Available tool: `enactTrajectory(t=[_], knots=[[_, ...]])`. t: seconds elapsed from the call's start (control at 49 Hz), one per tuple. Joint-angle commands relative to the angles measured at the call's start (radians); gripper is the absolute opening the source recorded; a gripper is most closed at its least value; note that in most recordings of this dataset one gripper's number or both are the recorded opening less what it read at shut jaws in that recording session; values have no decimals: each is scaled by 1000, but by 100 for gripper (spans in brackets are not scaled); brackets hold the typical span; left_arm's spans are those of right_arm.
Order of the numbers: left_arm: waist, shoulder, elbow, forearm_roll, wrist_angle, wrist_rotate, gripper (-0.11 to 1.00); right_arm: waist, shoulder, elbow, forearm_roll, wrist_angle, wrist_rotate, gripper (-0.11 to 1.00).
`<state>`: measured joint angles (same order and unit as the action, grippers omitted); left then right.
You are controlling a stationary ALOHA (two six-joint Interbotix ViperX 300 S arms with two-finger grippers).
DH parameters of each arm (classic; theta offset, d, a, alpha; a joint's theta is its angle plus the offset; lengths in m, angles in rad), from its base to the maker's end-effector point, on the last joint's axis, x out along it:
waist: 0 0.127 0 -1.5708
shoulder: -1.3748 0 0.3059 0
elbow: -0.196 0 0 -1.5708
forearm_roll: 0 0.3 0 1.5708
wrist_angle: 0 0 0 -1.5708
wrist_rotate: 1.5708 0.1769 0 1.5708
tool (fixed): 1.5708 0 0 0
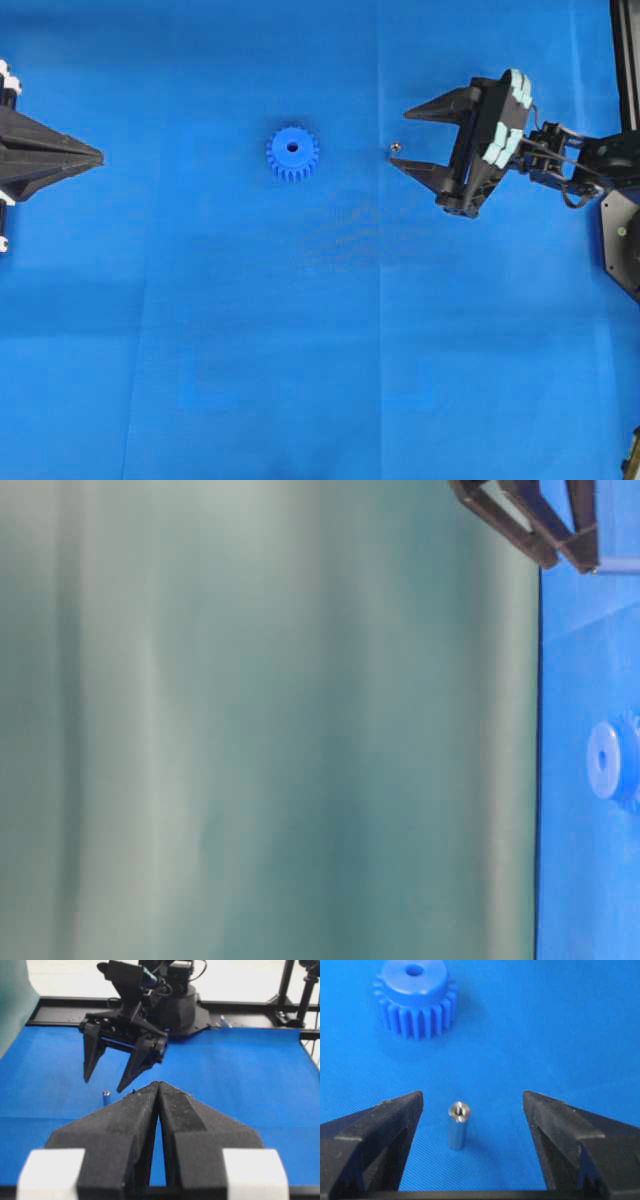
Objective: Insert the shaft placed at a random location into the center hole of the small gear at another random location.
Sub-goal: 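Lower the right gripper around the upright silver shaft and close it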
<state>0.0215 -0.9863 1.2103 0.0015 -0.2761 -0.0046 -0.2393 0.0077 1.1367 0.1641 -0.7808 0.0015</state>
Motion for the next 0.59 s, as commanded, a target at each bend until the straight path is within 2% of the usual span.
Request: enactTrajectory(t=[0.0, 0.204, 0.367, 0.469, 0.572], knots=[[5, 5, -9, 2, 0, -2, 0, -2, 15, -12, 6, -28, 3, 71], [9, 5, -9, 0, 8, -2, 0, 0, 55, -18, 6, -34, 8, 71], [17, 5, -9, 0, 8, -2, 0, 0, 57, -21, 3, -38, 8, 64], [17, 5, -9, 2, 11, -2, 0, 3, 58, -23, 3, -35, 9, 53], [17, 5, -9, 2, 11, -2, 0, 9, 58, -23, 3, -34, 9, 31]])
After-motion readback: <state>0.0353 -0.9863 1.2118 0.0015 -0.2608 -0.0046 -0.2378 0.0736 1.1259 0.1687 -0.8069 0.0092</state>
